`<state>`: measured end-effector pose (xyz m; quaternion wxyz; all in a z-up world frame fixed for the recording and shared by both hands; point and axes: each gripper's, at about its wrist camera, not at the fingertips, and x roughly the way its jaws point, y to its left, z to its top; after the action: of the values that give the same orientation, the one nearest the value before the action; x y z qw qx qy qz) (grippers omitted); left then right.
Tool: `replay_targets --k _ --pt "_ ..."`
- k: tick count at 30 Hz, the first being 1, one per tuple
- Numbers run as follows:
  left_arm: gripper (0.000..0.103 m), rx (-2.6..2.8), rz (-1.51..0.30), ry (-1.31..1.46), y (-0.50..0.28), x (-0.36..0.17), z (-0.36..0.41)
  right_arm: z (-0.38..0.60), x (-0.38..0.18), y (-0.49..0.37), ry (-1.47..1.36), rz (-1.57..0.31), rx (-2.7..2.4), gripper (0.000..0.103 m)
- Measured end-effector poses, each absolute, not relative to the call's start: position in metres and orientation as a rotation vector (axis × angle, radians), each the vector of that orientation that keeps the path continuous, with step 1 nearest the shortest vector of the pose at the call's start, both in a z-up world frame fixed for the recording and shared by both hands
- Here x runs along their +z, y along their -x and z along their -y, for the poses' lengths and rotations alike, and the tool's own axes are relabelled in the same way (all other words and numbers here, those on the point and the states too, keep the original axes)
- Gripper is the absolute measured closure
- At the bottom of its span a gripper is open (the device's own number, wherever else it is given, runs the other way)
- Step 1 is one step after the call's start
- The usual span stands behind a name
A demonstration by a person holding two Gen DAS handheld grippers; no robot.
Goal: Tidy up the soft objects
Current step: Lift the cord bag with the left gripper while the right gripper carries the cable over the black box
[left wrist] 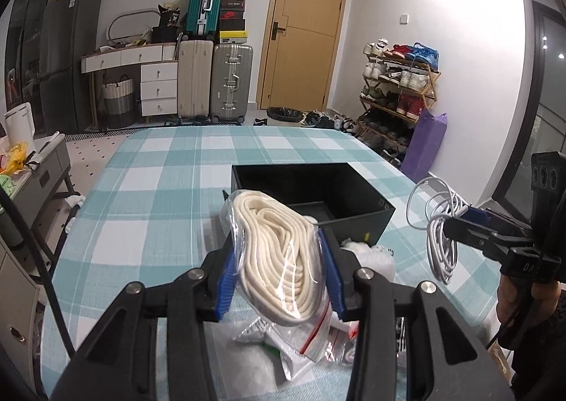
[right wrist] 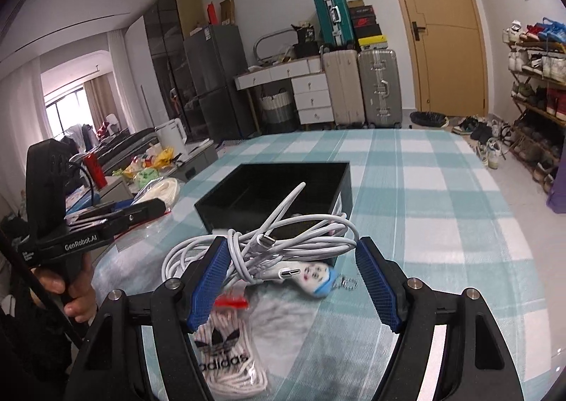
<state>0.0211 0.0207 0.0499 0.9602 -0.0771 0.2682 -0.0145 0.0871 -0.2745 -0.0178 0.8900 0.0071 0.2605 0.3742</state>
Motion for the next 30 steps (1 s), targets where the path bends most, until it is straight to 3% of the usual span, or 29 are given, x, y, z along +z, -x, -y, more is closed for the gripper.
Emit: replay_targets --k 30 --pt "0.062 -0.045 -0.513 0.146 -0.091 0.060 -0.017 0.235 0.006 -0.150 0.024 -0.500 0.634 0.029"
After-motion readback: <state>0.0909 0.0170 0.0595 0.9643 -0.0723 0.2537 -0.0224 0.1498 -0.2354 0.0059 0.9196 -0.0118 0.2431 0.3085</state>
